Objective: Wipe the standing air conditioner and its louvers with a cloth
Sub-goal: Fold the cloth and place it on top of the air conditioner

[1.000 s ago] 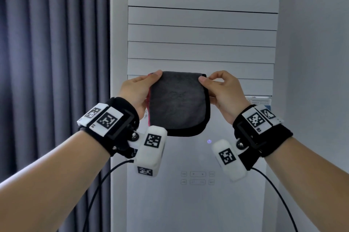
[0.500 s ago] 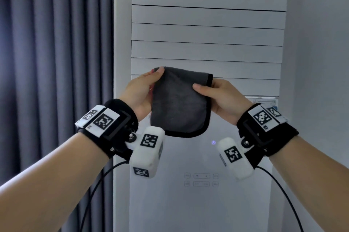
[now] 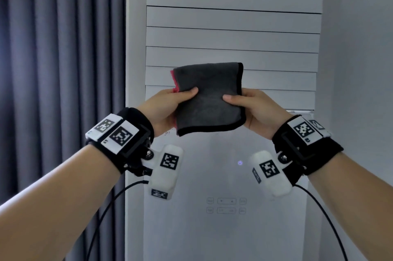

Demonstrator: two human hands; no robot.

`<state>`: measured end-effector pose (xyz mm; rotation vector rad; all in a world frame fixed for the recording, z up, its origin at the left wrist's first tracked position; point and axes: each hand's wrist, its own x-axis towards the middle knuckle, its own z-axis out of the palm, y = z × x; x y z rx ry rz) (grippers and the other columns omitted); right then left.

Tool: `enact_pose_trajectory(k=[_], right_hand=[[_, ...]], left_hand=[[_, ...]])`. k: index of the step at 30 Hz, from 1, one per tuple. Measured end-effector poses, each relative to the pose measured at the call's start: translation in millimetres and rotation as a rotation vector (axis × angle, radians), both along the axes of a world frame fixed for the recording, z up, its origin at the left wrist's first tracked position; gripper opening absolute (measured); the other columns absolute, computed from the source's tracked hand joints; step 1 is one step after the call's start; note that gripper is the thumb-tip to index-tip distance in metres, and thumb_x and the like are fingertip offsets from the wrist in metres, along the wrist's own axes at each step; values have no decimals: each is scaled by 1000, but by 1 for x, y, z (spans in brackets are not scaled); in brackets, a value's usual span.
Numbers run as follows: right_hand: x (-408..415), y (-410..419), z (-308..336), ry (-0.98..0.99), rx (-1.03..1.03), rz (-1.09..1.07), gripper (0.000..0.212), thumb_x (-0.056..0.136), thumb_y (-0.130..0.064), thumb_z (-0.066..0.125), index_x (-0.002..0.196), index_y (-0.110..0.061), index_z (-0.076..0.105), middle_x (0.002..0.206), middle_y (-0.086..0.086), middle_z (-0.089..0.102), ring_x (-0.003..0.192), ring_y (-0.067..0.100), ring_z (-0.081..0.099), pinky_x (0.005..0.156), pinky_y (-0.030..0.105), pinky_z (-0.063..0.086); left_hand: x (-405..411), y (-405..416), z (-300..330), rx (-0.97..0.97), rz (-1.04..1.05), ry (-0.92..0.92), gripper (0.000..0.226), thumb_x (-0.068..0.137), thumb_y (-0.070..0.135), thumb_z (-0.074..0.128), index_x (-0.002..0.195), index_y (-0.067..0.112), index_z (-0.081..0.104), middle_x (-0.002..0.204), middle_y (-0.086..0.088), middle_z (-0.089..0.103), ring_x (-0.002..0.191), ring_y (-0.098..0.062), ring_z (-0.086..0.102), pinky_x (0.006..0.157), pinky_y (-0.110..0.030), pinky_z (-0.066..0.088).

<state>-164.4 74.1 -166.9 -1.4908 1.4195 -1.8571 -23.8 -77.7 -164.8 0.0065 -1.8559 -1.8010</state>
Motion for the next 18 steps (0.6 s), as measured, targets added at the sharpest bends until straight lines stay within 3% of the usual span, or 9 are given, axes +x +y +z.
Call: enact_pose_trajectory(k=[3, 7, 10, 13, 15, 18], right_hand=[[-2, 0, 3, 3, -48, -59, 24, 87, -11, 59, 108, -2, 63, 105, 11, 68, 90, 19, 67, 73, 25, 57], [-5, 1, 6, -71, -100, 7, 25, 89, -13, 55, 111, -2, 62, 109, 12, 67, 94, 21, 66, 74, 27, 57], [-10, 5, 9, -84, -177, 128, 23, 91, -6, 47, 108, -8, 62, 102, 7, 69, 92, 19, 66, 73, 27, 56], [-12, 5, 10, -87, -234, 184, 29, 86, -2, 42, 91, -10, 69, 87, 4, 72, 80, 18, 68, 66, 28, 57], [-13, 4, 12, -146, -243, 229, 24, 78, -5, 45, 79, -8, 69, 79, 5, 70, 72, 19, 67, 59, 28, 56], [-14, 1, 21, -194, -195, 220, 26, 78, -17, 41, 73, -8, 65, 78, 3, 63, 68, 20, 60, 52, 27, 51]], left_hand=[[0, -1, -1, -164, 52, -45, 27, 83, 31, 66, 106, 16, 65, 94, 1, 74, 81, -13, 71, 56, -26, 56], [0, -6, 2, -129, -29, 92, 17, 88, 11, 59, 101, 16, 69, 93, 0, 74, 82, -14, 71, 59, -24, 56], [4, -12, 8, -189, -109, 149, 36, 90, -3, 45, 95, 19, 73, 91, -2, 72, 74, -16, 68, 52, -24, 54], [5, -13, 13, -223, -128, 166, 55, 88, -12, 32, 79, 20, 76, 86, 0, 74, 59, -13, 66, 46, -20, 50], [5, -12, 18, -196, -126, 151, 50, 88, -5, 32, 67, 18, 72, 84, -3, 70, 57, -16, 63, 45, -23, 50], [3, -9, 30, -112, -109, 101, 33, 85, 16, 34, 65, 12, 61, 91, -7, 58, 65, -21, 58, 49, -28, 50]])
